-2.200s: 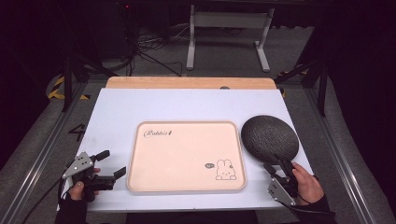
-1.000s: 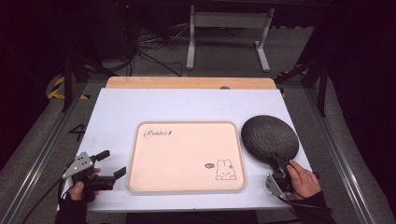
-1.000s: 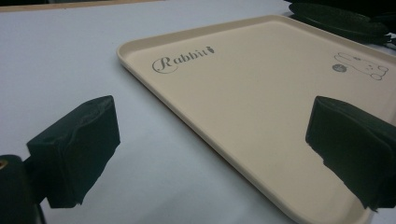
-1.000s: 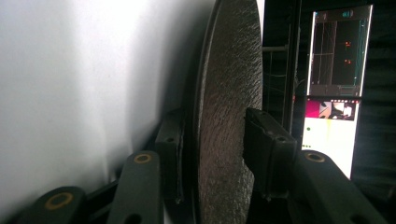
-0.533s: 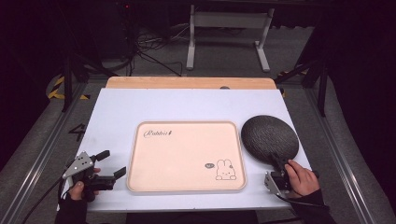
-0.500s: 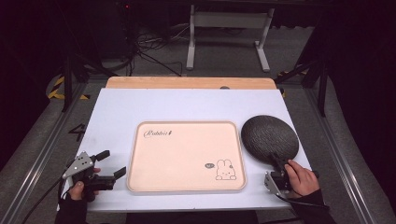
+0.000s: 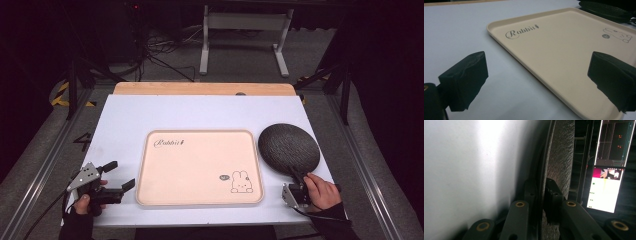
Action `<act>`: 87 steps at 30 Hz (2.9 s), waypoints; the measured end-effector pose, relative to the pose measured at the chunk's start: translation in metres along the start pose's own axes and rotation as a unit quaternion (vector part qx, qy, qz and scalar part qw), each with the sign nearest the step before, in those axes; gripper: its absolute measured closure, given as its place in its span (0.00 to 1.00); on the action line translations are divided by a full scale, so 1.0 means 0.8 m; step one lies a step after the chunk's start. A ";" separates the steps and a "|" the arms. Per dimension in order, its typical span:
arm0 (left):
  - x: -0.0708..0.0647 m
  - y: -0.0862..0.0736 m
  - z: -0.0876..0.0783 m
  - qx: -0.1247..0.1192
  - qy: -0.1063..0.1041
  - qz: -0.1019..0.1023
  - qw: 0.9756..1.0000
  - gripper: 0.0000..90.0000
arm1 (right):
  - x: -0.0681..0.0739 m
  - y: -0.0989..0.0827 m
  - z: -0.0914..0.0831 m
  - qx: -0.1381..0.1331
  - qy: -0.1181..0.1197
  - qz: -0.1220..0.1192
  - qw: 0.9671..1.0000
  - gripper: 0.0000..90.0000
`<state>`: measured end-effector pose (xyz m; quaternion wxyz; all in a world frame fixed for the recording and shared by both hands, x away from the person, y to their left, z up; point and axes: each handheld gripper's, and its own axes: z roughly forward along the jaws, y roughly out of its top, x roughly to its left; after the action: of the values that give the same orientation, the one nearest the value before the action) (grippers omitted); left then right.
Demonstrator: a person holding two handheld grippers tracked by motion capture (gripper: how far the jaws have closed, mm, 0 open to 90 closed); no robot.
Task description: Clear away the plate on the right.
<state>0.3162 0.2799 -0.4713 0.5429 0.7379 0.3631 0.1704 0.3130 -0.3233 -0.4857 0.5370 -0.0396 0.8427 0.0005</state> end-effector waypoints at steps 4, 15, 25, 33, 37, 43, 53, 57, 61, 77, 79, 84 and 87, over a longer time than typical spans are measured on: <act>0.000 0.000 0.000 0.000 0.000 0.000 1.000 0.04 | -0.003 0.000 -0.002 0.004 -0.008 0.004 1.000 0.95; 0.000 0.000 0.000 0.000 0.000 -0.001 1.000 0.04 | -0.014 -0.001 -0.008 0.022 -0.009 0.020 0.999 0.95; 0.001 0.000 0.000 -0.001 0.001 -0.002 1.000 0.04 | -0.025 -0.003 -0.020 0.032 -0.015 0.024 0.999 0.94; 0.001 0.000 0.000 -0.001 0.001 -0.002 1.000 0.04 | -0.034 0.001 -0.033 0.030 -0.029 0.030 0.999 0.94; 0.001 0.000 0.000 -0.001 0.001 -0.002 1.000 0.04 | -0.038 0.004 -0.040 0.031 -0.034 0.030 0.999 0.93; 0.001 0.000 0.000 -0.001 0.001 -0.002 1.000 0.04 | -0.048 0.009 -0.049 0.030 -0.048 0.021 0.998 0.93; 0.001 0.000 0.001 0.000 0.001 -0.002 1.000 0.04 | -0.064 0.029 -0.067 0.005 -0.066 0.016 0.998 0.92; 0.001 0.000 0.001 0.000 0.001 -0.002 1.000 0.04 | -0.070 0.043 -0.071 -0.009 -0.070 0.008 0.998 0.92; 0.000 0.000 0.001 0.000 0.001 -0.002 1.000 0.04 | -0.074 0.053 -0.074 -0.020 -0.074 0.009 0.997 0.92; 0.000 0.000 0.000 0.002 0.000 0.000 1.000 0.04 | -0.092 0.113 -0.080 -0.084 -0.079 -0.006 0.993 0.92; 0.000 0.000 0.000 0.002 0.000 0.000 1.000 0.04 | -0.095 0.120 -0.080 -0.089 -0.080 -0.008 0.993 0.92; 0.000 0.000 0.000 0.002 -0.001 0.000 1.000 0.04 | -0.100 0.134 -0.081 -0.103 -0.082 -0.011 0.991 0.92; 0.001 0.000 0.000 0.002 -0.001 0.000 1.000 0.04 | -0.103 0.143 -0.082 -0.112 -0.083 -0.010 0.990 0.92</act>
<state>0.3169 0.2799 -0.4713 0.5415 0.7392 0.3630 0.1691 0.2807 -0.2069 -0.3885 0.5971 -0.1082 0.7894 0.0930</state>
